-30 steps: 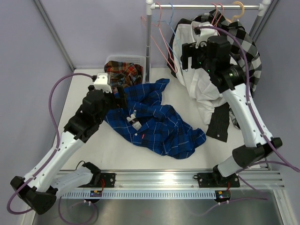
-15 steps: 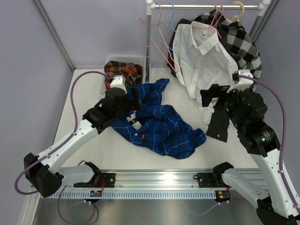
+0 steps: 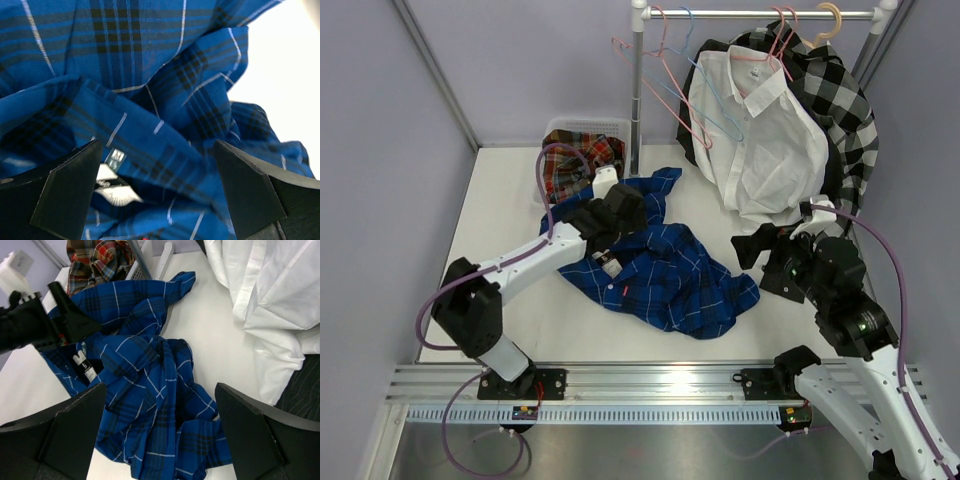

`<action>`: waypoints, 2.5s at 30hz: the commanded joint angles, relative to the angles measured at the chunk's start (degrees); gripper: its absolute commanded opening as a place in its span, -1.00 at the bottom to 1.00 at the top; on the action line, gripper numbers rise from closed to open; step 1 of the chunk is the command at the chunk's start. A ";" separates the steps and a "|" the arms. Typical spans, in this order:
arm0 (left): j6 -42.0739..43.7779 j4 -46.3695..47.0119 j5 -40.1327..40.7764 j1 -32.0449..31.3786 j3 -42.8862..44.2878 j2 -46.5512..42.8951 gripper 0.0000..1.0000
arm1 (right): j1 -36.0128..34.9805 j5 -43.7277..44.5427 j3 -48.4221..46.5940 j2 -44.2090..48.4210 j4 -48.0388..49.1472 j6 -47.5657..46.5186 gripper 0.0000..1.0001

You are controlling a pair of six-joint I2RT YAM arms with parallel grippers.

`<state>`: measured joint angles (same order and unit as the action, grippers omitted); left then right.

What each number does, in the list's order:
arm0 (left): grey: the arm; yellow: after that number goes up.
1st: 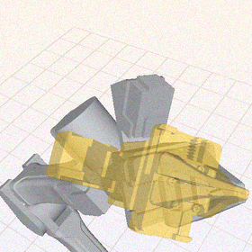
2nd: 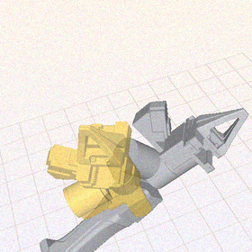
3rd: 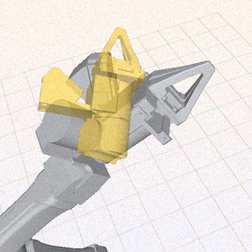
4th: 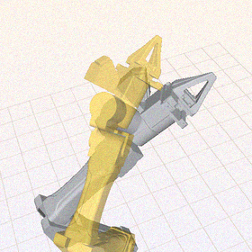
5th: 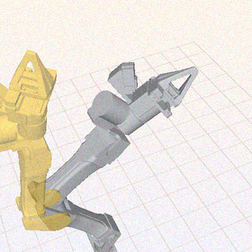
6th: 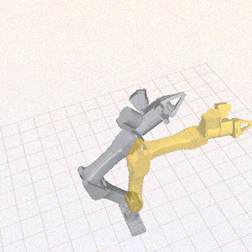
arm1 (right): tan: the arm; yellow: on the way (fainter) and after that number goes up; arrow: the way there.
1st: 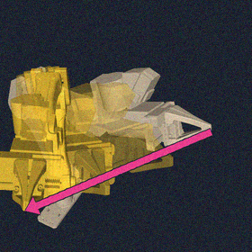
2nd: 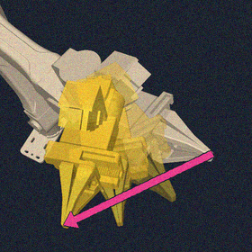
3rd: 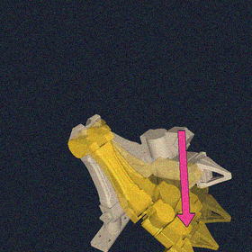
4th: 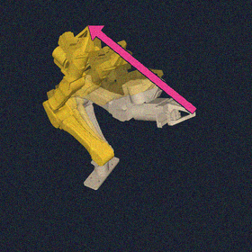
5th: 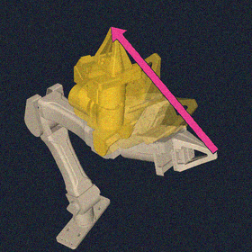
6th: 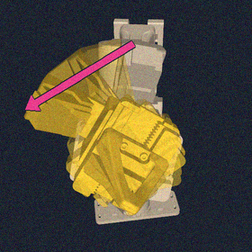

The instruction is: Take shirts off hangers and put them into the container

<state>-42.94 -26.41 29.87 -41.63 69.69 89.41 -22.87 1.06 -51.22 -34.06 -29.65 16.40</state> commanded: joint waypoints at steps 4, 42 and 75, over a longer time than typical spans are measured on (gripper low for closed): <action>-4.78 1.89 6.70 0.05 4.84 5.33 0.98 | 0.11 -3.43 1.03 3.12 3.81 0.56 0.98; 8.12 -1.27 2.11 -0.03 2.17 -19.51 -1.00 | 0.20 -5.02 2.00 1.81 4.07 0.56 0.99; 57.97 34.50 -7.81 21.41 42.29 8.32 -1.00 | 0.28 -5.54 3.06 0.84 6.18 -0.06 0.99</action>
<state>11.25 1.96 23.75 -20.49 113.71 94.96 -22.81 -3.22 -48.42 -32.95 -26.28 16.71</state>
